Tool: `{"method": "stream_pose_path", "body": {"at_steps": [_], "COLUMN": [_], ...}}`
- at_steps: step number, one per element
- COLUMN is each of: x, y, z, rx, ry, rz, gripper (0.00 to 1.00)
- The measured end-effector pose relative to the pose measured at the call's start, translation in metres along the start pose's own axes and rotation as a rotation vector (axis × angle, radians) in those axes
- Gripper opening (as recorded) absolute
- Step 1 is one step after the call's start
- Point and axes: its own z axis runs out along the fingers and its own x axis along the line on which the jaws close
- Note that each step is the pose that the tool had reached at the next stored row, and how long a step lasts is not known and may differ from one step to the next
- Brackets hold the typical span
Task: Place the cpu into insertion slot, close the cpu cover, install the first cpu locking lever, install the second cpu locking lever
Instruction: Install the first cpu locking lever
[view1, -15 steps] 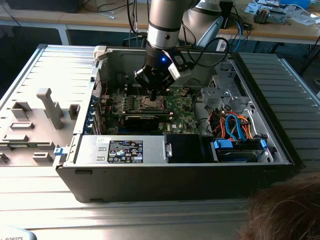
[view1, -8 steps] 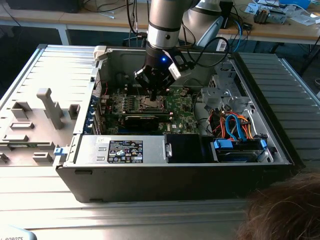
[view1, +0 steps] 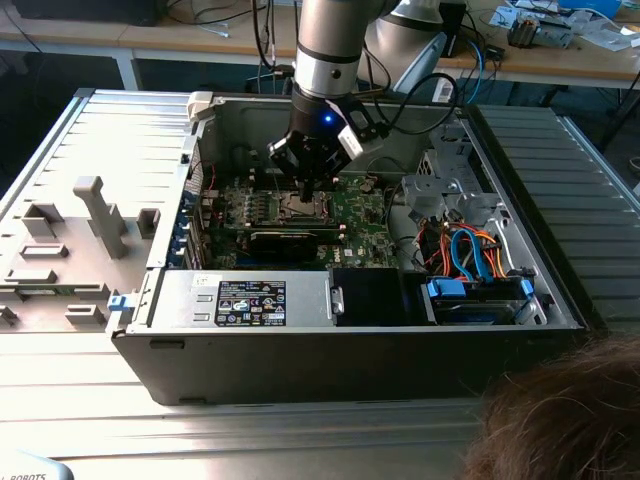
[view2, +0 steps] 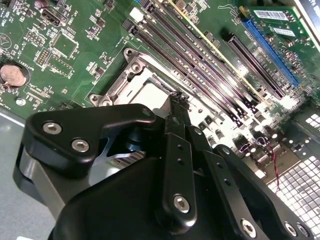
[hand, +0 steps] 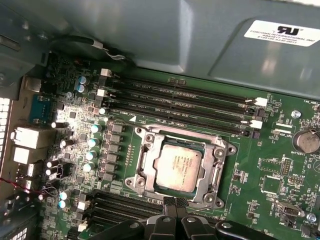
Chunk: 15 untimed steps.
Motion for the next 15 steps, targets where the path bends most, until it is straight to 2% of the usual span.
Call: {"method": "stream_pose_path", "body": {"at_steps": [15], "x": [0.0000], "y": [0.0000], "z": [0.0000], "rx": [0.0031], "ry": [-0.0018], "rz": [-0.034], "gripper": [0.11]}}
